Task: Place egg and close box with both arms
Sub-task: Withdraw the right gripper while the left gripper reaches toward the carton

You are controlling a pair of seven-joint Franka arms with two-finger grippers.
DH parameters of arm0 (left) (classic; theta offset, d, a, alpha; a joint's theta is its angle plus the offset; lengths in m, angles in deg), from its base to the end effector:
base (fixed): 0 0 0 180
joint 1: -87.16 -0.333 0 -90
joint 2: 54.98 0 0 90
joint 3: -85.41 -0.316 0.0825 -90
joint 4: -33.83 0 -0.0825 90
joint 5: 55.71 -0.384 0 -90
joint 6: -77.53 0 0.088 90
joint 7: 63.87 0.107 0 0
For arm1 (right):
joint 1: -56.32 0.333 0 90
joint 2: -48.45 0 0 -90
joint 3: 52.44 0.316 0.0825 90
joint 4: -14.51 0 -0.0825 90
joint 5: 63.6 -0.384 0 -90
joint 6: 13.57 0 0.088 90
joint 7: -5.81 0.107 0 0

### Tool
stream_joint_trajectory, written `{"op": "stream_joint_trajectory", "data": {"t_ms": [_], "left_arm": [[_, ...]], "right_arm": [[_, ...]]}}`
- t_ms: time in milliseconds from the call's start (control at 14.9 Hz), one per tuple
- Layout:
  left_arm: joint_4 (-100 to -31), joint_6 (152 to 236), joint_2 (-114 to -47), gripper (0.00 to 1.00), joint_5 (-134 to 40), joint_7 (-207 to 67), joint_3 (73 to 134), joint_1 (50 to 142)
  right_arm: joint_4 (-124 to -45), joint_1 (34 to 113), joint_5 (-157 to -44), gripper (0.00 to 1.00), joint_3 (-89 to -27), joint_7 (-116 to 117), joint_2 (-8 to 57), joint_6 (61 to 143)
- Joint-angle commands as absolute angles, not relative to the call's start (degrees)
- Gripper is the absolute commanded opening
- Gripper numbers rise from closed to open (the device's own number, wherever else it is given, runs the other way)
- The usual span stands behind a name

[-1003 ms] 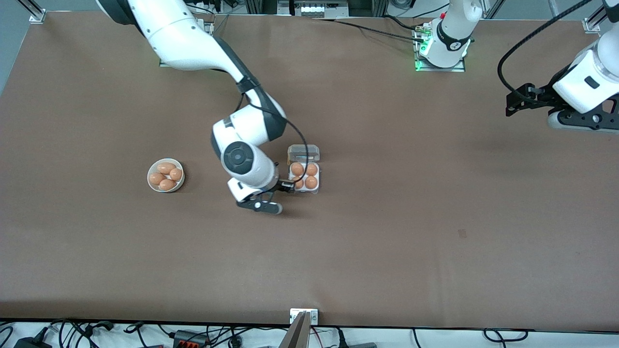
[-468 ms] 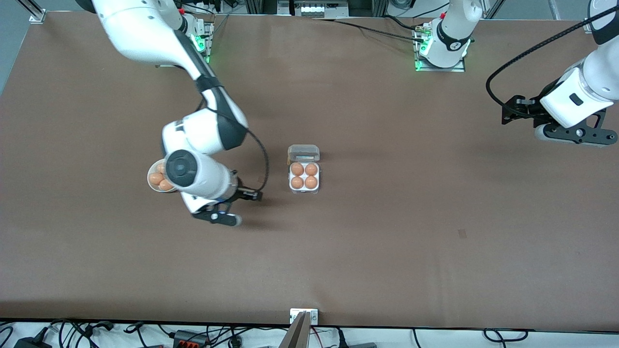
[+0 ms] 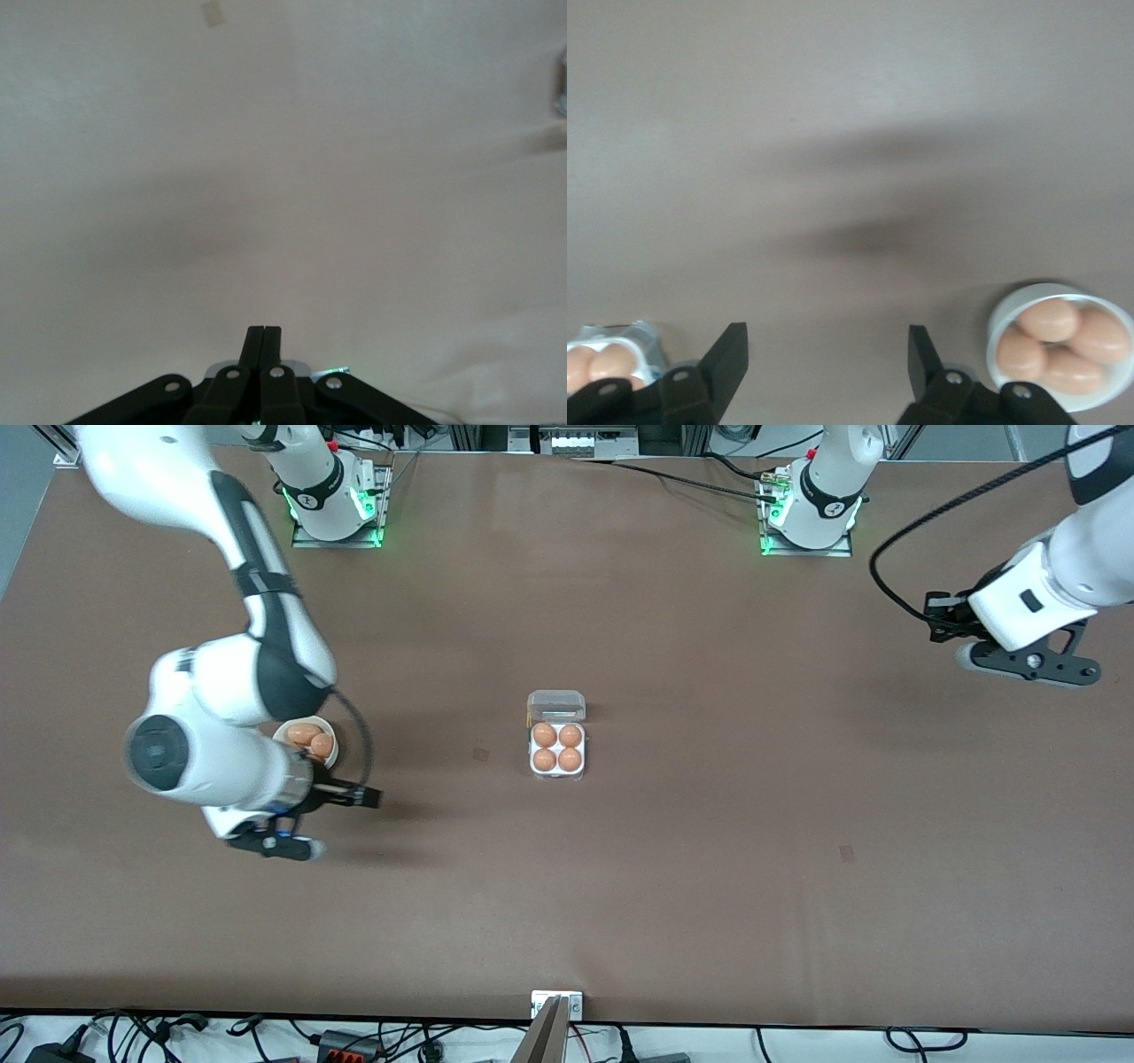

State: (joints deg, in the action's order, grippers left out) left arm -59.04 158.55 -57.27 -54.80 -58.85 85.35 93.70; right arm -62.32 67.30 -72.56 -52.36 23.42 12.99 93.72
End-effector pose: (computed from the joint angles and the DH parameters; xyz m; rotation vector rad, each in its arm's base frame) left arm 0.5404 -0.0633 0.5678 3.0894 -0.3119 -0.3854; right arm 0.7003 0.1487 0.3598 -3.0037 0.2524 0.1828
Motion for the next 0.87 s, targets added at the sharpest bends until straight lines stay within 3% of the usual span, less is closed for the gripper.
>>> {"op": "stream_joint_trajectory", "data": {"t_ms": [0, 67, 268, 535, 803], "left_arm": [[-58.54, 157.06, -58.4, 0.01, -52.47, -59.12, 88.73, 94.54], [-58.89, 157.76, -59.36, 0.01, -52.29, -60.26, 90.93, 94.54], [-59.68, 160.84, -61.47, 0.01, -51.15, -69.2, 97.96, 94.45], [-62.4, 169.0, -63.76, 0.01, -50.7, -79.32, 107.54, 94.54], [-64.34, 178.57, -69.11, 0.01, -50.79, -88.99, 114.76, 95.76]], "right_arm": [[-62.4, 63.01, -72.21, 0.93, -51.39, 20.58, 14.08, 89.1], [-62.31, 61.43, -72.38, 1.0, -51.39, 20.49, 14.52, 87.26], [-62.31, 57.29, -72.3, 1.0, -51.48, 17.7, 16.79, 84.34], [-62.31, 59.47, -68.7, 1.0, -57.88, 11.54, 21.28, 83.81], [-64.06, 58.78, -67.99, 1.0, -58.59, 8.09, 28.04, 82.67]]}}
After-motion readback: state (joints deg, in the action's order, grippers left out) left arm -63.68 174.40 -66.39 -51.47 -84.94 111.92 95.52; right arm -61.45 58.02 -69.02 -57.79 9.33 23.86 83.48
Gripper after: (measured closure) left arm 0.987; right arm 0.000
